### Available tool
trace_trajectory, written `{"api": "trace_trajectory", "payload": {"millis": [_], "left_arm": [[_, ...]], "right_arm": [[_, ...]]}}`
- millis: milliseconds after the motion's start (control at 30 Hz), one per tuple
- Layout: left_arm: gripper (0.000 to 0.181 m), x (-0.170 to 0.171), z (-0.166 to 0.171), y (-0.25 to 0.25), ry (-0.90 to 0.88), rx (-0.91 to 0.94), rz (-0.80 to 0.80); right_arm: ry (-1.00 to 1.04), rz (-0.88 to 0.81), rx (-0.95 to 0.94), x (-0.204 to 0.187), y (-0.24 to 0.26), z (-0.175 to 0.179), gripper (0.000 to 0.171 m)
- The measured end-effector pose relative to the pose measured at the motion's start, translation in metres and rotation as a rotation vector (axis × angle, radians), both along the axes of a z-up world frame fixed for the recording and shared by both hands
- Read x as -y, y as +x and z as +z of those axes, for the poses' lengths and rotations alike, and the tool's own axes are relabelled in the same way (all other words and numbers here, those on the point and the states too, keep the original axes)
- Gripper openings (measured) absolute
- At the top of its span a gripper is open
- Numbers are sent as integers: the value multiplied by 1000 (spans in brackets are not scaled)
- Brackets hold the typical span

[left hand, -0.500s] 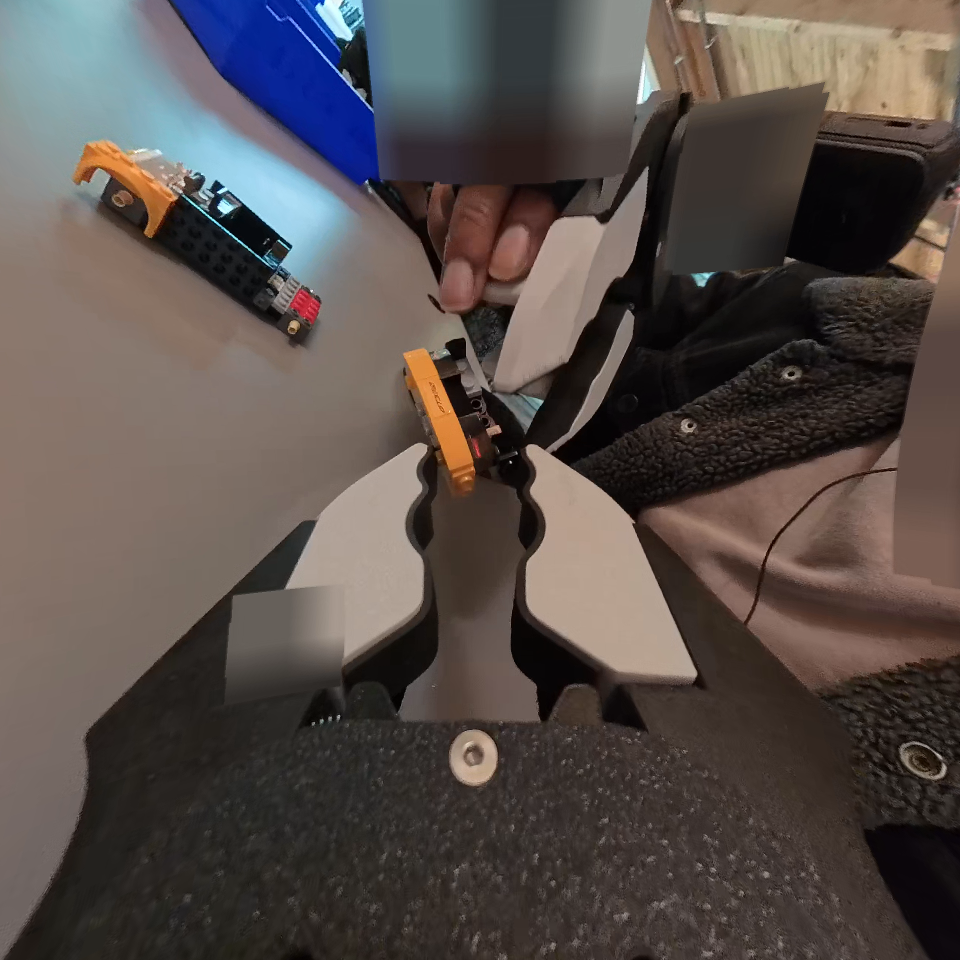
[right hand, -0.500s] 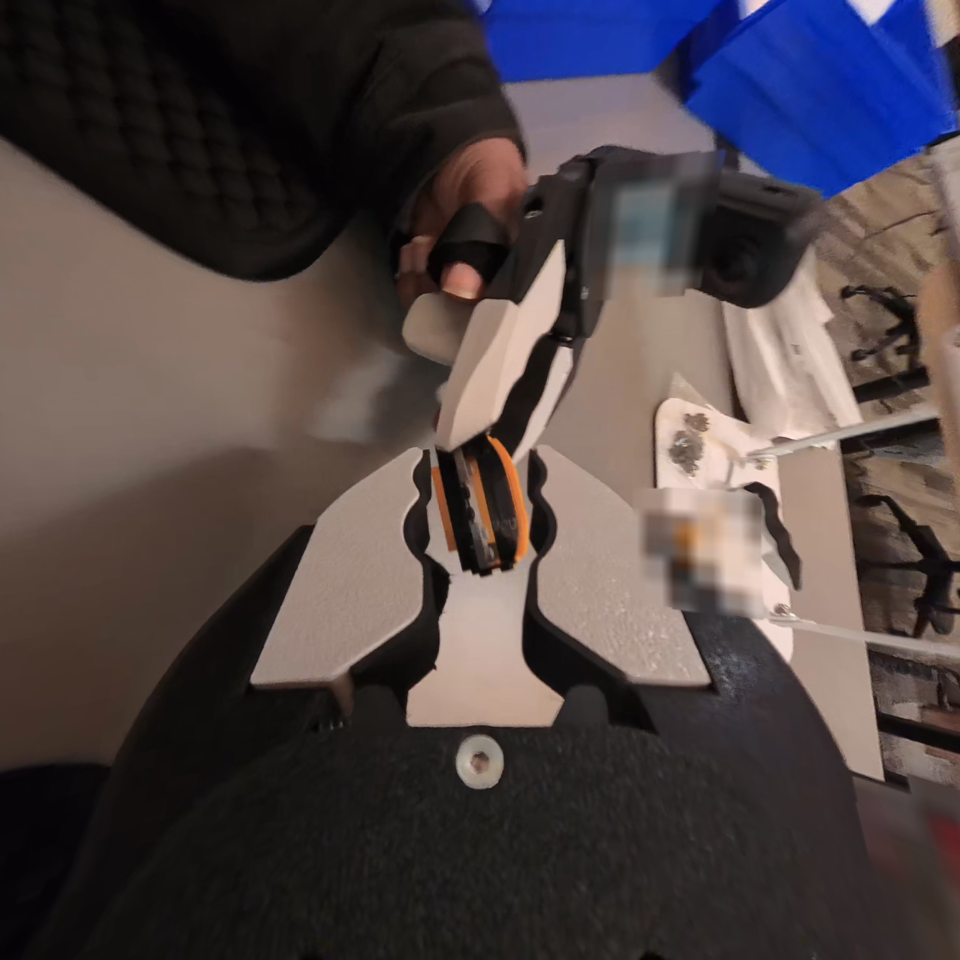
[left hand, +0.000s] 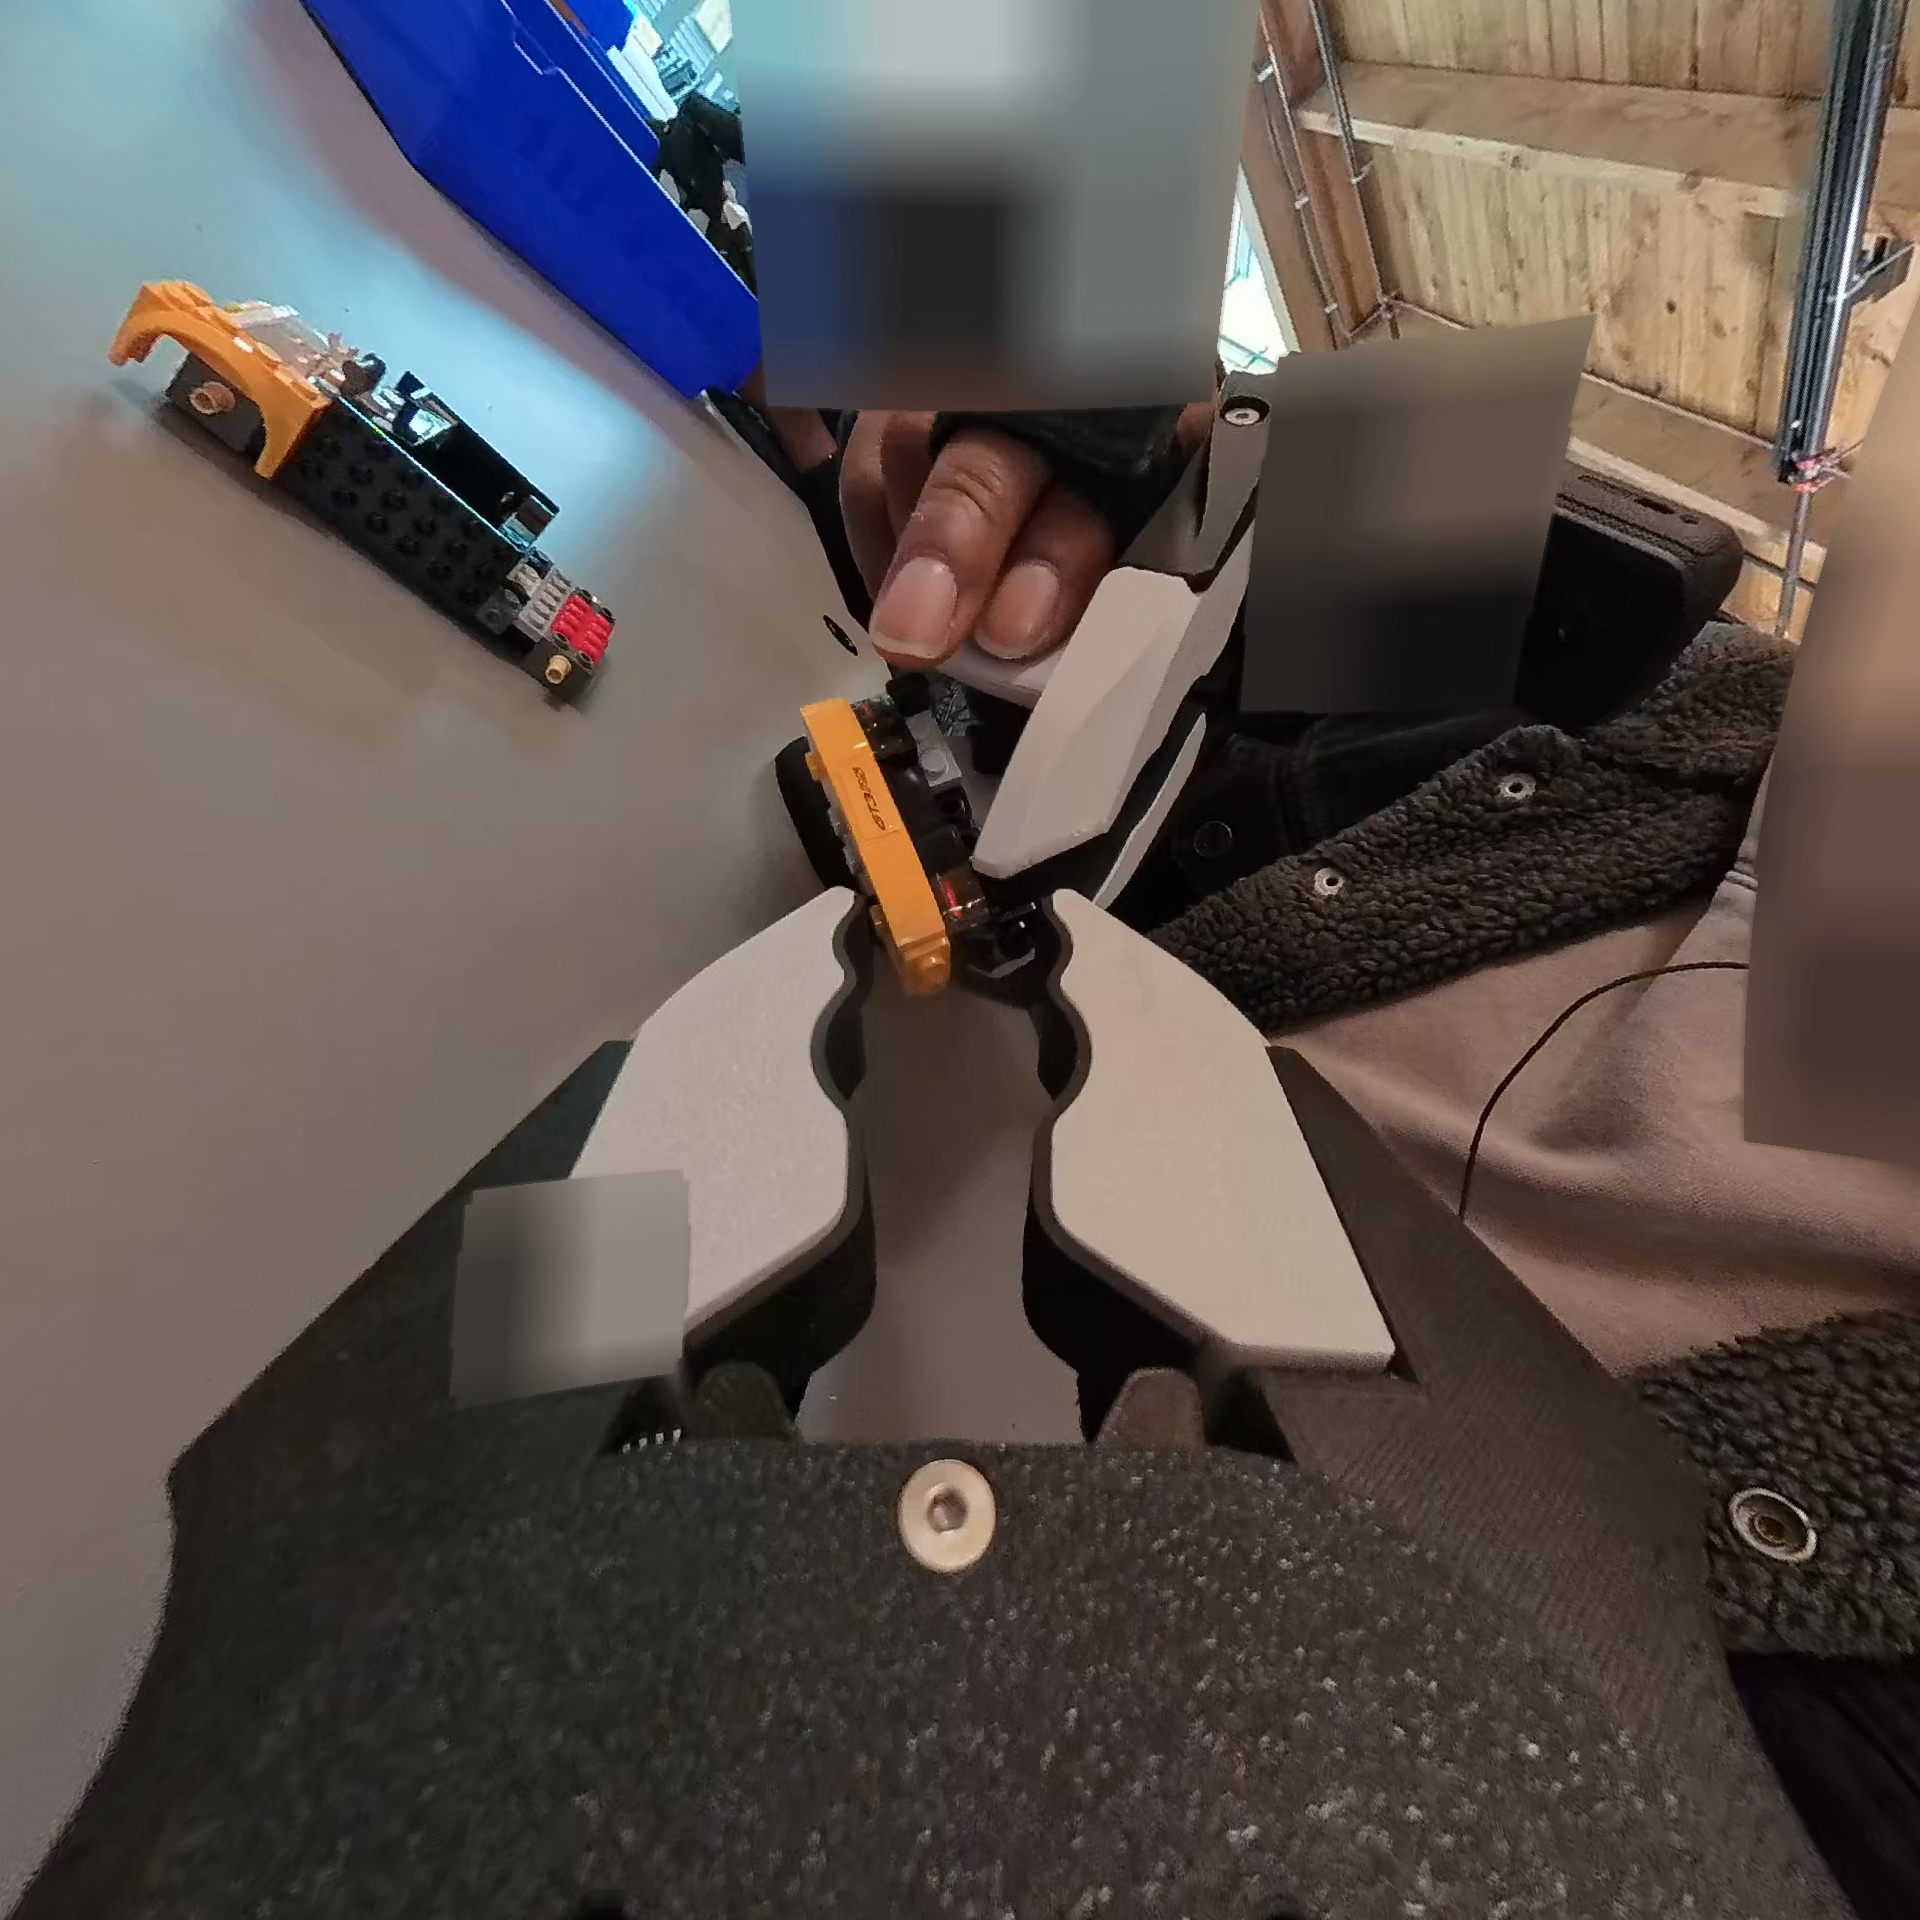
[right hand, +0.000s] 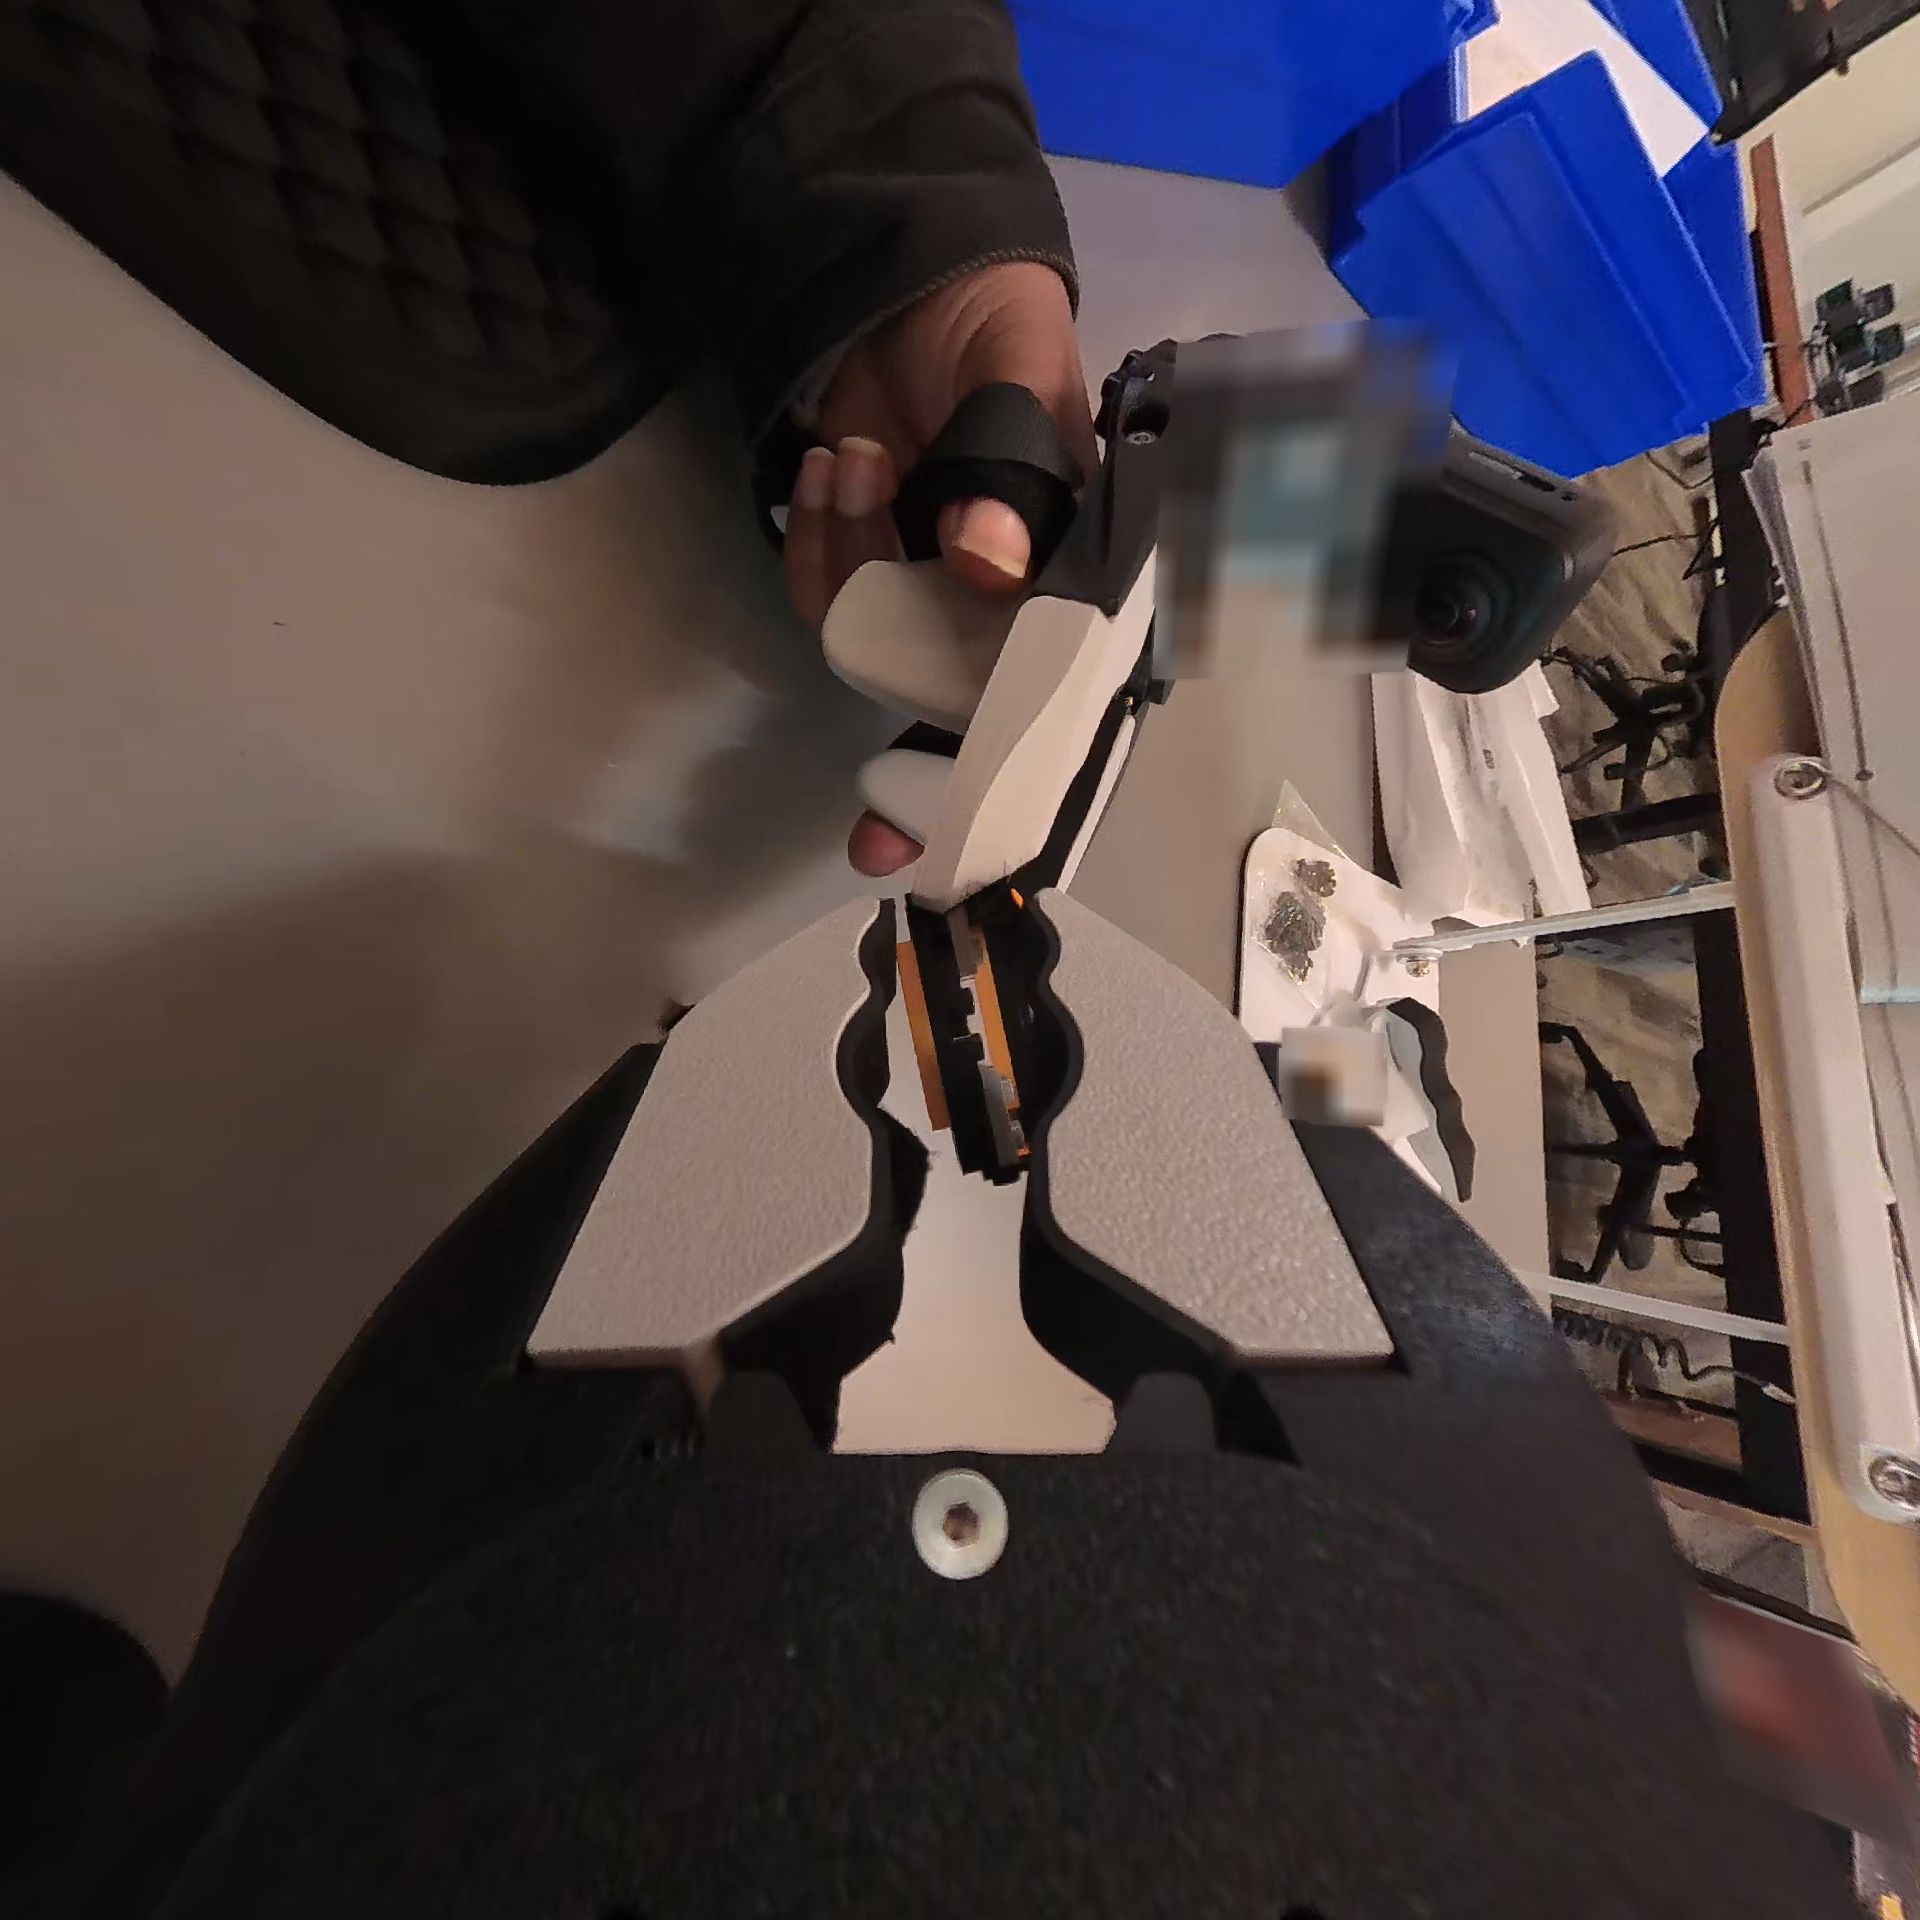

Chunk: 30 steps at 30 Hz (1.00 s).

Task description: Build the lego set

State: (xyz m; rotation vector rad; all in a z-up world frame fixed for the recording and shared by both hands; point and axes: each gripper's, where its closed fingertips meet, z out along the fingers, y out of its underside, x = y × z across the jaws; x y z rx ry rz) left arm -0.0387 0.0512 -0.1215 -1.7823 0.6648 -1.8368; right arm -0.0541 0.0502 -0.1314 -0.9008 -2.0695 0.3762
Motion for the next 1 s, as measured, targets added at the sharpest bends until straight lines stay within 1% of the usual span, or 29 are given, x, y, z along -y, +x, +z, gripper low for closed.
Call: {"api": "trace_trajectory", "payload": {"millis": [33, 200, 267, 400, 533, 667, 767, 900, 1000], "left_arm": [[29, 0, 1, 0, 3, 5, 0], [49, 1, 11, -1, 23, 64, 5], [47, -2, 9, -1, 33, 43, 26], [32, -4, 9, 0, 53, 18, 51], [30, -7, 9, -2, 50, -14, 74], [30, -10, 4, -1, 98, -99, 111], [30, -12, 3, 0, 133, -143, 133], [29, -12, -4, 2, 227, -263, 164], [29, -12, -5, 3, 289, -317, 176]], "right_arm": [[-2, 0, -9, 0, 0, 1, 22], [-51, -19, -60, -4, 1, 7, 22], [-63, -28, -82, -5, 2, 10, 22], [-73, -35, -106, -4, 0, 11, 22], [-51, -48, -124, -7, 0, 12, 22], [91, -45, -113, -9, 1, 8, 23], [158, -39, -110, -9, 3, 7, 23], [371, -10, -86, -8, 6, 2, 22], [427, -5, -85, -6, 8, 1, 21]]}}
